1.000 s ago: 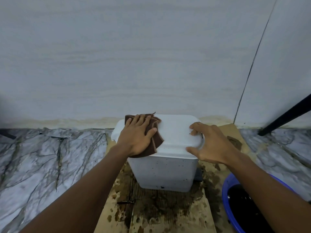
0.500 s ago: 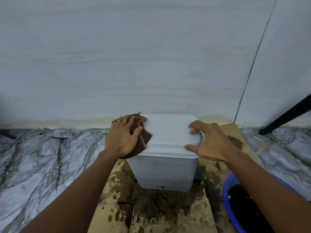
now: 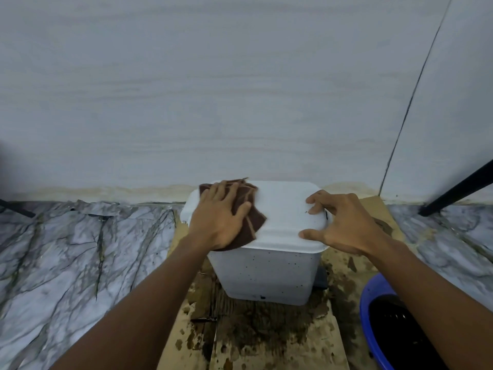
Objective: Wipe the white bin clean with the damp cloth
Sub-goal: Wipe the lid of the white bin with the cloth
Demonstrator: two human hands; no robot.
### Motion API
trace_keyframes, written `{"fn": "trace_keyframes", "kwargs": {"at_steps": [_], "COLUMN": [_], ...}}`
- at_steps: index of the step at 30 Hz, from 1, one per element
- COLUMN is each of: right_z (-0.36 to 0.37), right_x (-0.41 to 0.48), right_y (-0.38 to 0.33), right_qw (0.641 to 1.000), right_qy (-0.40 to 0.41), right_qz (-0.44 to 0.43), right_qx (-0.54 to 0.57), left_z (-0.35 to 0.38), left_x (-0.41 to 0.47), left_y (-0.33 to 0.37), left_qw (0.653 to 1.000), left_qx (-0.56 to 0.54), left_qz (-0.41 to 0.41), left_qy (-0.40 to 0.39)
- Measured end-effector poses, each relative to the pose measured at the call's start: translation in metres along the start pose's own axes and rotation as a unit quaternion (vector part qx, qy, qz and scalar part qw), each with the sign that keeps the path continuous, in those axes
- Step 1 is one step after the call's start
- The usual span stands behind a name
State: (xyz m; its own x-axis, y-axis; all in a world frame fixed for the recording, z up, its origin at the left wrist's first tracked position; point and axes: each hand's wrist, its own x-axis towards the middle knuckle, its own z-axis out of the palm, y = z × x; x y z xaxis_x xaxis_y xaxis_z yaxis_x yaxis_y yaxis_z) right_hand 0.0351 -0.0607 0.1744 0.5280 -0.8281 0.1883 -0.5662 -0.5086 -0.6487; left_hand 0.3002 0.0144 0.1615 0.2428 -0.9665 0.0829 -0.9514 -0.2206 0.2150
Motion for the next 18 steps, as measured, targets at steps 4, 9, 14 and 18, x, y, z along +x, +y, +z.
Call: {"fn": "trace_keyframes", "kwargs": {"at_steps": [4,9,14,18], "right_z": [0.001,0.0,0.0,-0.005], "right_x": [0.0,-0.001,0.0,0.0], "right_y": [0.0,0.006,0.004,0.007], "right_qw": [1.0,1.0,1.0,1.0], "right_qy": [-0.001,0.003,-0.001,-0.012], "right_qz": [0.003,-0.006,-0.012,0.008], "right_qx": [0.011,-0.005,-0.014,0.02], "left_z": [0.0,0.013,0.022,0.023], "left_x": [-0.004,-0.014,-0.032,-0.03], "left_y": [-0.037,-0.023,0.016,0.026], "left_qw": [0.995,0.995,0.997,0.983], "left_qx": [-0.036,-0.005,0.011,0.035], "left_qz": [-0.096,-0.073,0.024,0.177], "left_qy": [0.017,0.07,0.072,0.031]}}
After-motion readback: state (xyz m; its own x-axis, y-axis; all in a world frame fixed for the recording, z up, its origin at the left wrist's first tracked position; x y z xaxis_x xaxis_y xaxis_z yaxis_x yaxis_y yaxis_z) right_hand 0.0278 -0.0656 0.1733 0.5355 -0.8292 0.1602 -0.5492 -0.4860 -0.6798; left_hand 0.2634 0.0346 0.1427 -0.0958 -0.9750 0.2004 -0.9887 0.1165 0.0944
